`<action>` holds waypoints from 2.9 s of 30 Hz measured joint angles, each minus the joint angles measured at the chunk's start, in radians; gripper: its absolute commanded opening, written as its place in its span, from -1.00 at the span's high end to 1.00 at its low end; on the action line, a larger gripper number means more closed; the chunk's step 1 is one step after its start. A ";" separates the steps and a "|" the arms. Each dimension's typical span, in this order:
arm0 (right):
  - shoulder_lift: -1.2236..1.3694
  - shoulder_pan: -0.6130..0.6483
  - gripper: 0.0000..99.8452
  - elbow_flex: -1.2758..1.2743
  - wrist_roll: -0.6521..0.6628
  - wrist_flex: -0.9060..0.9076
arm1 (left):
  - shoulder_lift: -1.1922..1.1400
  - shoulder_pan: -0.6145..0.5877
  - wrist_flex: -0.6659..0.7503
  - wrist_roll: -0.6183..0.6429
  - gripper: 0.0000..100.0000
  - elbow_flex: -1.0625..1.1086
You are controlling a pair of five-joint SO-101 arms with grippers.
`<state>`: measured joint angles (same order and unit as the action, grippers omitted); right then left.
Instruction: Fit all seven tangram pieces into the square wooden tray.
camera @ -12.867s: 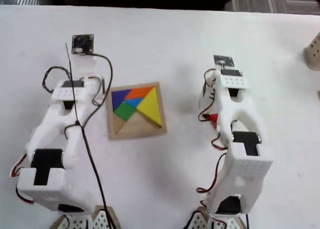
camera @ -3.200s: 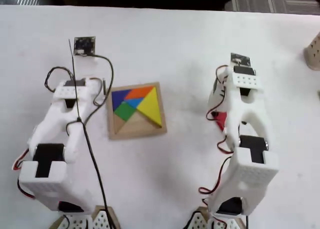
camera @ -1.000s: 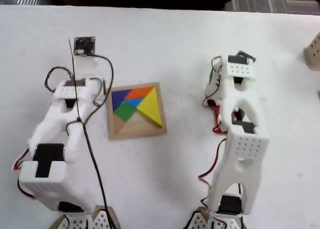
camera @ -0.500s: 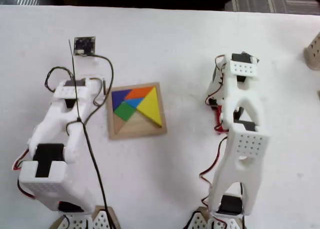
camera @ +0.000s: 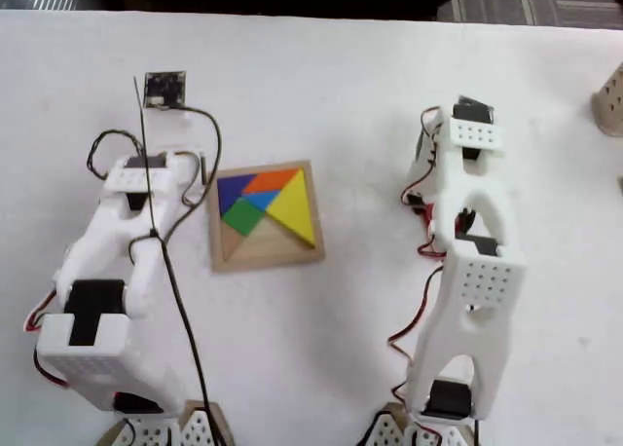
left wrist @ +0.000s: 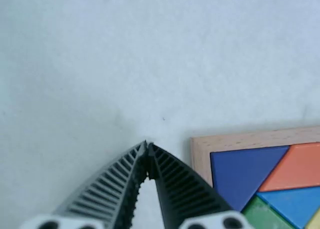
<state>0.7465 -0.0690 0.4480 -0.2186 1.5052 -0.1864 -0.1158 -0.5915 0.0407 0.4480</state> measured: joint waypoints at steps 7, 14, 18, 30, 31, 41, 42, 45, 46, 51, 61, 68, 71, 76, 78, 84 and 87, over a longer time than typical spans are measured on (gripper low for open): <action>-0.002 0.044 0.53 0.000 0.212 -0.035 | 0.000 0.000 0.000 0.000 0.95 0.000; -0.002 0.057 0.53 0.000 0.358 -0.041 | 0.000 0.000 0.000 0.000 0.95 0.000; -0.002 0.058 0.53 0.000 0.393 -0.041 | 0.000 0.000 0.000 0.000 0.95 0.000; -0.107 0.075 0.20 0.003 -0.081 0.015 | 0.000 0.000 0.000 0.000 0.95 0.000; -0.107 0.080 0.20 0.003 -0.100 0.002 | 0.000 0.000 0.000 0.000 0.95 0.000; -0.038 0.089 0.33 0.066 -0.144 -0.031 | 0.000 0.000 0.000 0.000 0.95 0.000; -0.025 0.091 0.36 0.084 -0.163 -0.032 | 0.000 0.000 0.000 0.000 0.95 0.000; 0.018 0.086 0.38 0.164 -0.195 -0.034 | 0.000 0.000 0.000 0.000 0.95 0.000; 0.037 0.086 0.37 0.193 -0.198 -0.034 | 0.000 0.000 0.000 0.000 0.95 0.000; 0.118 0.089 0.28 0.296 -0.204 0.011 | 0.000 0.000 0.000 0.000 0.95 0.000; 0.198 0.087 0.28 0.362 -0.206 0.084 | 0.000 0.000 0.000 0.000 0.95 0.000; 0.198 0.058 0.46 0.362 -0.206 0.107 | 0.000 0.000 0.000 0.000 0.95 0.000; 0.198 0.032 0.51 0.362 -0.206 0.126 | 0.000 0.000 0.000 0.000 0.95 0.000; 0.216 0.018 0.52 0.374 -0.206 0.152 | 0.000 0.000 0.000 0.000 0.95 0.000; 0.219 0.018 0.52 0.379 -0.206 0.157 | 0.000 0.000 0.000 0.000 0.95 0.000; 0.219 0.017 0.52 0.379 -0.204 0.158 | -0.002 0.000 0.000 0.000 0.95 0.000; 0.215 0.014 0.52 0.379 -0.204 0.158 | -0.002 0.000 0.000 0.000 0.95 0.000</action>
<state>0.9613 -0.0552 0.8270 -0.4227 1.6632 -0.1880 -0.1158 -0.5915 0.0407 0.4480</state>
